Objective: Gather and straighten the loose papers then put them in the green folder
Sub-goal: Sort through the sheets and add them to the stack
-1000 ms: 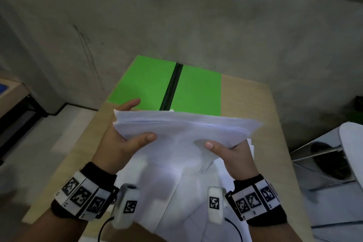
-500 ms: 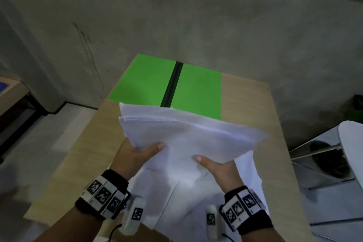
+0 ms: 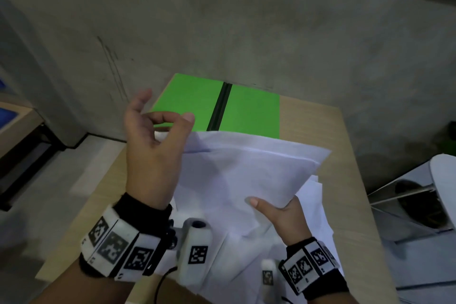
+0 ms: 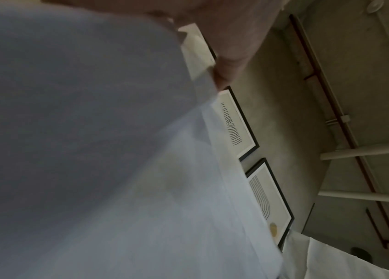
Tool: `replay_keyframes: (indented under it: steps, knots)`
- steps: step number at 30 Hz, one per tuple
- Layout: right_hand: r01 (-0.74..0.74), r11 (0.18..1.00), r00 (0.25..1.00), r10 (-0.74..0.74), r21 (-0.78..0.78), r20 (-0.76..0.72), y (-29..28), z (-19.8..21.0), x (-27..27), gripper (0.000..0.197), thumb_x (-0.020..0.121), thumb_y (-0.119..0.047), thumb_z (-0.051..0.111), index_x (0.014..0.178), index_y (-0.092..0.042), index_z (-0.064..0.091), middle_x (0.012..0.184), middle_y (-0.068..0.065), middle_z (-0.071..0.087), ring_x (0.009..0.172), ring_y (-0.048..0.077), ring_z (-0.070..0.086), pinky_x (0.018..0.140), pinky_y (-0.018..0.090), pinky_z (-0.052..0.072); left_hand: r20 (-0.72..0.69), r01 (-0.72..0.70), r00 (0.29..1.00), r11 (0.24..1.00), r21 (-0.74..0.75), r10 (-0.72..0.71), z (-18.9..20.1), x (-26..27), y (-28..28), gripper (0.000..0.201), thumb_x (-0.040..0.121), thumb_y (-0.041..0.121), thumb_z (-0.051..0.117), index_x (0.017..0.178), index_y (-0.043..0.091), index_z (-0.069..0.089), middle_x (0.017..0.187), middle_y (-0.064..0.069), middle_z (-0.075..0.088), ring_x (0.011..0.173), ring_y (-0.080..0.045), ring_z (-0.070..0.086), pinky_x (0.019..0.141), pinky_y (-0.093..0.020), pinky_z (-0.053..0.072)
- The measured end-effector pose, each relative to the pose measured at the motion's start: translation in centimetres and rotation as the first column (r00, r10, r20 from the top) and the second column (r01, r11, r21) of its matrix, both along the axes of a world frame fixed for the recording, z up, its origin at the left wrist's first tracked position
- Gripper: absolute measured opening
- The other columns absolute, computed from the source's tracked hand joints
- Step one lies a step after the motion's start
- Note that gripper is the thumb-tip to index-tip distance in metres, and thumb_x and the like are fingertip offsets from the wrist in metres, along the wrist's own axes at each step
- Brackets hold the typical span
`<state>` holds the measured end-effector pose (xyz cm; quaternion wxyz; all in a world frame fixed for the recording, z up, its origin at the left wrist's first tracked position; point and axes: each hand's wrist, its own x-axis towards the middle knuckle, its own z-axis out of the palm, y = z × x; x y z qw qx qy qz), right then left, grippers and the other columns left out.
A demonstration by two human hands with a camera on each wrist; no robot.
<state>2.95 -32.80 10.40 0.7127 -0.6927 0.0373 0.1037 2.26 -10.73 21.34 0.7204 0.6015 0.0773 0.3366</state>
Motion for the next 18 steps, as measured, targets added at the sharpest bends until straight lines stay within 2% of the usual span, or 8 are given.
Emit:
replay_keyframes:
  steps: [2,4,8,9,11,12,15,18]
  knots:
    - [-0.003,1.000,1.000,0.003,0.013,-0.006,0.1,0.2,-0.1,0.025,0.071,-0.003,0.080,0.089,-0.019,0.074,0.095,0.000,0.077,0.091,0.016,0.073,0.079,0.032,0.058,-0.010,0.025,1.000,1.000,-0.005,-0.025,-0.8,0.1,0.0,0.057,0.073,0.016,0.063,0.123,0.022,0.039,0.085,0.004,0.057,0.065,0.004,0.060,0.063,-0.006,0.045]
    - [0.005,1.000,1.000,-0.004,0.017,-0.018,0.2,0.3,-0.1,0.023,0.071,-0.003,0.080,0.088,-0.017,0.075,0.093,0.001,0.078,0.090,0.017,0.073,0.078,0.032,0.059,-0.028,0.053,0.998,0.999,0.008,-0.053,-1.4,0.1,0.0,0.052,0.074,0.015,0.060,0.123,0.019,0.042,0.086,0.002,0.057,0.063,0.005,0.059,0.062,-0.005,0.044]
    - [0.044,0.999,0.999,-0.043,0.017,-0.025,0.2,0.3,0.2,0.018,0.073,-0.004,0.078,0.081,-0.019,0.074,0.083,-0.006,0.078,0.082,0.015,0.074,0.068,0.025,0.058,-0.052,0.095,0.995,0.991,0.094,-0.090,-1.7,-0.4,0.1,0.054,0.082,0.027,0.067,0.130,0.017,0.044,0.082,0.013,0.059,0.072,0.009,0.057,0.067,-0.002,0.042]
    - [0.056,0.998,0.998,-0.056,0.022,-0.022,0.1,0.3,0.3,0.017,0.072,-0.004,0.078,0.078,-0.020,0.074,0.081,-0.007,0.078,0.080,0.014,0.074,0.068,0.026,0.058,-0.034,0.113,0.993,0.990,0.089,-0.111,-1.6,-0.5,0.3,0.059,0.080,0.037,0.069,0.130,0.020,0.044,0.082,0.014,0.062,0.077,0.007,0.058,0.071,-0.004,0.043]
    - [0.072,0.997,0.997,-0.071,0.029,-0.013,-0.1,0.5,0.5,0.019,0.071,-0.002,0.078,0.071,-0.020,0.076,0.078,-0.006,0.078,0.077,0.013,0.073,0.070,0.029,0.059,0.007,0.187,0.982,0.979,0.086,-0.188,-1.7,-0.7,1.0,0.076,0.065,0.058,0.076,0.127,0.029,0.043,0.085,0.017,0.067,0.086,-0.001,0.060,0.077,-0.012,0.048]
    - [0.069,0.997,0.998,-0.069,0.027,-0.003,-0.2,0.6,0.5,0.020,0.071,-0.001,0.078,0.071,-0.021,0.076,0.079,-0.005,0.078,0.078,0.013,0.073,0.071,0.029,0.059,0.009,0.217,0.976,0.972,0.095,-0.218,-1.9,-0.8,1.4,0.082,0.059,0.064,0.077,0.125,0.031,0.043,0.086,0.016,0.067,0.087,-0.003,0.061,0.077,-0.014,0.050]
    - [0.048,0.999,0.999,-0.048,-0.006,-0.003,-0.2,0.4,0.5,0.023,0.070,-0.002,0.080,0.085,-0.019,0.074,0.088,-0.003,0.078,0.087,0.016,0.073,0.077,0.032,0.058,-0.014,0.281,0.960,0.956,0.083,-0.281,-3.2,-1.0,1.8,0.091,0.051,0.066,0.080,0.126,0.032,0.041,0.091,0.009,0.061,0.087,-0.003,0.064,0.079,-0.016,0.052]
    - [0.090,0.996,0.995,-0.091,-0.026,-0.032,-0.2,-0.1,0.5,0.022,0.070,-0.005,0.080,0.082,-0.021,0.072,0.082,-0.009,0.078,0.083,0.014,0.073,0.071,0.026,0.056,-0.027,0.366,0.930,0.930,0.013,-0.366,-4.9,-1.1,2.2,0.103,0.046,0.065,0.083,0.132,0.031,0.035,0.102,-0.001,0.056,0.091,-0.002,0.064,0.081,-0.016,0.053]
